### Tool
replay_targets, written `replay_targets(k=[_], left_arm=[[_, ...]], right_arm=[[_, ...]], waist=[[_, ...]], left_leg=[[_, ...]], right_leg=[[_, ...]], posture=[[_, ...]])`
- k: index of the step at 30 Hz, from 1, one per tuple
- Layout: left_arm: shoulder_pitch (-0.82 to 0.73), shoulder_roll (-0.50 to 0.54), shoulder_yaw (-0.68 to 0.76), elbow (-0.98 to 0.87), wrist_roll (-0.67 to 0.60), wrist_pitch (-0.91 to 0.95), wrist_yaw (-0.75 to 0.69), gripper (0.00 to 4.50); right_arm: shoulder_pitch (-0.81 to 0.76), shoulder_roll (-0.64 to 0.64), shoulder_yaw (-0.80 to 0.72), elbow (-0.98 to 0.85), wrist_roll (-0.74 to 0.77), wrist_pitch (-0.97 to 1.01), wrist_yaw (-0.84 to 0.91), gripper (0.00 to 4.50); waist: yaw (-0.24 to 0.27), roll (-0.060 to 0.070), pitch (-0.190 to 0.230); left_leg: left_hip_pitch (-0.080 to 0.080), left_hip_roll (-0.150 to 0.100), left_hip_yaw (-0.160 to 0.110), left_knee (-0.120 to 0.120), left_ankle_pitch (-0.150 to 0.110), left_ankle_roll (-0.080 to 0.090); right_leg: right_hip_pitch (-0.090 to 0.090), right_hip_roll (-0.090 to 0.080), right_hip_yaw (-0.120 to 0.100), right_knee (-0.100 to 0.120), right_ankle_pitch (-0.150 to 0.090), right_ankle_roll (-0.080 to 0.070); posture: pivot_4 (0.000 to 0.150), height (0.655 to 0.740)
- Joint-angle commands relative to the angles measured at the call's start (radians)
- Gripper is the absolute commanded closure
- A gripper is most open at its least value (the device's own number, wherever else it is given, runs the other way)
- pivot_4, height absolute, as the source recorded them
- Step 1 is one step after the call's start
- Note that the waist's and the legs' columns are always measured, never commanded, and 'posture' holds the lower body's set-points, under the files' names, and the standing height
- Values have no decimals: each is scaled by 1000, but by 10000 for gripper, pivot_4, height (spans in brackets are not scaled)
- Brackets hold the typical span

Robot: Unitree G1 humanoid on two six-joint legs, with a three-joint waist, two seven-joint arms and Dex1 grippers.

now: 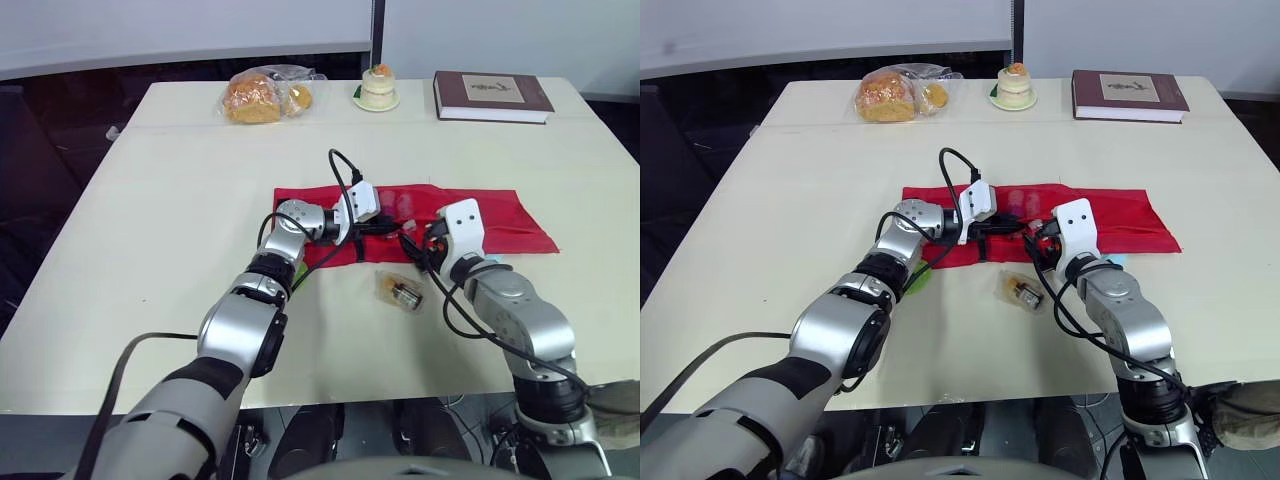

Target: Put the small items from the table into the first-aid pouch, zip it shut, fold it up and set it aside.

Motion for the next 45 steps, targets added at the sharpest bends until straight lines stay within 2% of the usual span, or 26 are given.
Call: replay_targets(k=[1, 5, 9, 11, 17, 20, 26, 32, 45], left_arm=[[-10, 8, 9, -7, -4, -18, 8, 45000], [-13, 14, 8, 7, 3, -15, 24, 45000], [-15, 28, 10, 28, 15, -12, 59, 45000], [-16, 30, 16, 32, 13, -10, 67, 45000], [-15, 40, 23, 40, 7, 1, 89, 45000], [-12, 45, 25, 48, 9, 4, 107, 45000], [-14, 43, 31, 57, 7, 7, 141, 45000], [-24, 46, 48, 68, 7, 18, 183, 45000], [-36, 74, 68, 79, 9, 29, 276, 45000]], right_arm=[[45, -58, -48, -127, 56, -35, 80, 5984], [142, -132, -107, -198, 85, -107, 139, 5984], [287, -210, -229, -232, 153, -276, 290, 5984], [367, -255, -367, -228, 261, -325, 409, 551], [510, -435, -729, -183, 559, -350, 708, 257], [571, -540, -859, -145, 610, -341, 833, 257], [626, -692, -1022, -103, 695, -287, 962, 257], [649, -709, -1053, -139, 728, -267, 966, 257], [605, -648, -885, -221, 694, -322, 841, 257]], waist=[[1, 0, 0], [2, 0, 0], [2, 0, 0], [5, 0, 0], [6, -1, 1], [6, -1, 1], [9, -1, 1], [19, -2, 1], [31, -2, 2]], left_leg=[[0, 0, 0, 0, 0, 0], [0, 0, 0, 0, 0, 0], [1, 0, 0, 0, 0, 0], [1, 0, 0, 0, 0, 0], [5, 1, 1, 0, -1, 2], [13, 2, 2, -3, -4, 7], [15, 3, 3, -3, -5, 8], [14, 4, 3, -3, -5, 8], [14, 3, 4, -2, -4, 6]], right_leg=[[0, 0, 0, 0, 0, 0], [0, 0, 0, 0, 0, 0], [1, 0, -1, 0, 0, 0], [1, 0, 0, 0, 0, 0], [7, 0, 0, -1, 0, 0], [14, 1, 1, -4, -1, 1], [16, 1, 0, -5, -1, 1], [16, 0, 1, -5, 0, 1], [16, 0, 1, -5, 0, 1]], posture=[[1500, 7289], [1500, 7289], [1500, 7289], [1500, 7289], [1500, 7289], [1500, 7289], [1500, 7289], [1500, 7289], [1500, 7289]])
